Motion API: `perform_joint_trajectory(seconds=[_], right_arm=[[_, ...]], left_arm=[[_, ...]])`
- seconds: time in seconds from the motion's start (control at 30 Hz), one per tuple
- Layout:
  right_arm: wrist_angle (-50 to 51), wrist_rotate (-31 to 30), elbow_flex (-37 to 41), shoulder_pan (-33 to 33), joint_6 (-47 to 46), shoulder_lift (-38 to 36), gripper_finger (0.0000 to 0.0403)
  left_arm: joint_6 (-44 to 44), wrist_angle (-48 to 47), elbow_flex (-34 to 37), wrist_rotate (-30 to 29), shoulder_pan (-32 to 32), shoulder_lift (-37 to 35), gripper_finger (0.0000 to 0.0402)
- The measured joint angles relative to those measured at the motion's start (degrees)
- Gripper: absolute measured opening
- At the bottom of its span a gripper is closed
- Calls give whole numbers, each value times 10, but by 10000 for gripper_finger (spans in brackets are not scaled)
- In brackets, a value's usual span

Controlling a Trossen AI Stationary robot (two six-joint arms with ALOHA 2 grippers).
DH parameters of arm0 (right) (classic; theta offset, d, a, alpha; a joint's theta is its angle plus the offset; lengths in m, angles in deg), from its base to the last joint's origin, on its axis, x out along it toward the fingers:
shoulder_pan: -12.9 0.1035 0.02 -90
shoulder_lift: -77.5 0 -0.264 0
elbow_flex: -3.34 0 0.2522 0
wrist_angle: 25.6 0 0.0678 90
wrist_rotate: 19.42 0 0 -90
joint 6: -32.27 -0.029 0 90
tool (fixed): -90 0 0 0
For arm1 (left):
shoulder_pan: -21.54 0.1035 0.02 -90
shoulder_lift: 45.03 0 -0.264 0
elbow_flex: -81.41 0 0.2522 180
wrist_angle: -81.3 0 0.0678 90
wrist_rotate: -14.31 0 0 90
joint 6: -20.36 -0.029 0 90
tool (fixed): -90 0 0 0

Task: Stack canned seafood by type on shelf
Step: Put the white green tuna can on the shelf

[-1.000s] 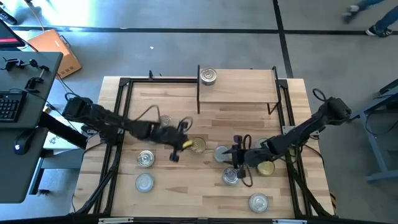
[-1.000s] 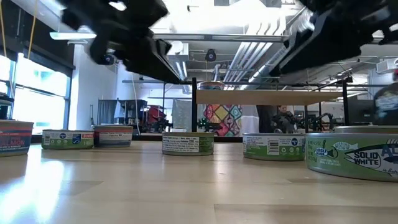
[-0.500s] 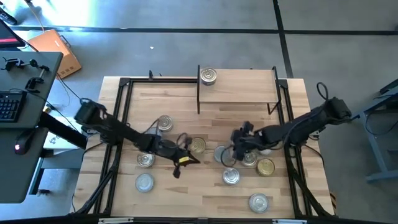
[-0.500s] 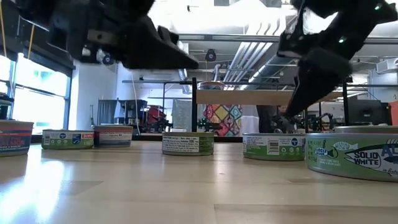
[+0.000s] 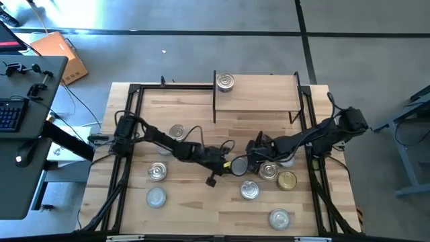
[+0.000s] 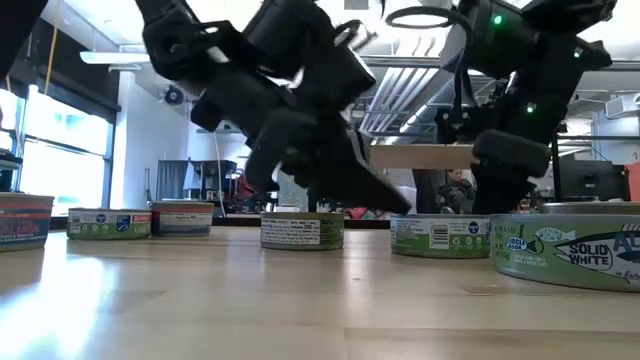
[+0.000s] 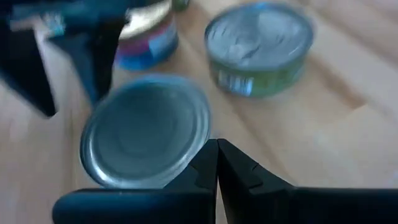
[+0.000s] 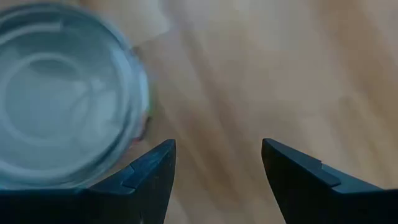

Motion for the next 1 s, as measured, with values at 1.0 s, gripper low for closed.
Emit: perform_joint_trajectory(seconds=[1.0], right_arm=[[-150,-106,-16,152,260,6,191]], left_arm=[[30,-172,-15,-169,-10,-69,0]])
